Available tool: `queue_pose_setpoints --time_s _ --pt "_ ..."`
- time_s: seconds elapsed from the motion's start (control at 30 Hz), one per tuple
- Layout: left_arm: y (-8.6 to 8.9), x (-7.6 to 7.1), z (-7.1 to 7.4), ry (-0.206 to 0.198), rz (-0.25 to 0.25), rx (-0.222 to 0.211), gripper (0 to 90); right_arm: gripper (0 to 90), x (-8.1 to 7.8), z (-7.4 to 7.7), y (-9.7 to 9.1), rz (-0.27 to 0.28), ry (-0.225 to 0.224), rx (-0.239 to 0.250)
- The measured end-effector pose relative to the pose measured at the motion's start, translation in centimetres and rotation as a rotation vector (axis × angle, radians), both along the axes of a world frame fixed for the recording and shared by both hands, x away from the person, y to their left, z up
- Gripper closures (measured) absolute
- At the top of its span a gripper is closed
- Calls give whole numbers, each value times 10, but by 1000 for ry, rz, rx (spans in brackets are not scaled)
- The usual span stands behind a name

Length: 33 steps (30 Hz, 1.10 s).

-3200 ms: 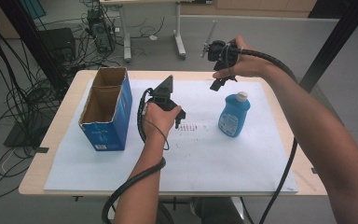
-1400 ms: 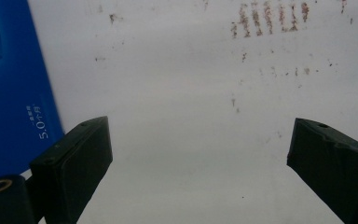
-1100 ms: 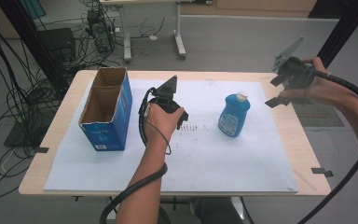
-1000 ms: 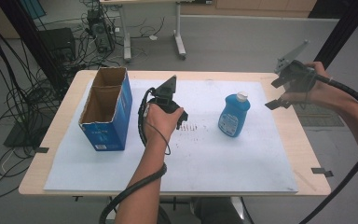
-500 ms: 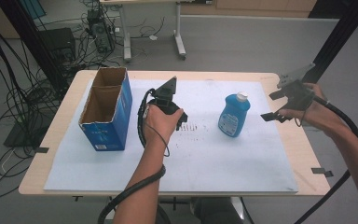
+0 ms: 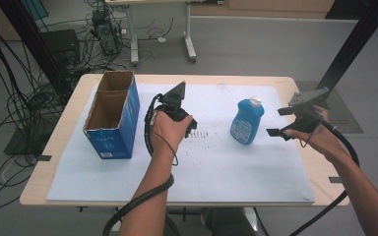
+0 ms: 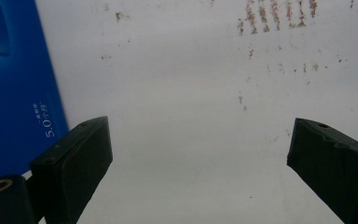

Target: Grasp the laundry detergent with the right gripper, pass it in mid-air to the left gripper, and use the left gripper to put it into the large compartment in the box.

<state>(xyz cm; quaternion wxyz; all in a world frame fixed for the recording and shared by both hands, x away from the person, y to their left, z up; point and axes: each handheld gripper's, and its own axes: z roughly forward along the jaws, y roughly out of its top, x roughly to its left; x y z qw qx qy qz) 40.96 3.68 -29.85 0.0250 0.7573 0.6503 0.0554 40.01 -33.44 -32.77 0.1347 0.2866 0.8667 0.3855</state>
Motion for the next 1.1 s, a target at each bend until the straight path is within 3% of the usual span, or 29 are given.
queue_pose_setpoints --time_s 0.6,1.1 --pt "5 -1 -6 0 0 3 69 32 0 -51 25 -72 -85 115" --pt "-1 0 -8 -1 -16 8 68 28 3 -72 37 -110 -120 173"
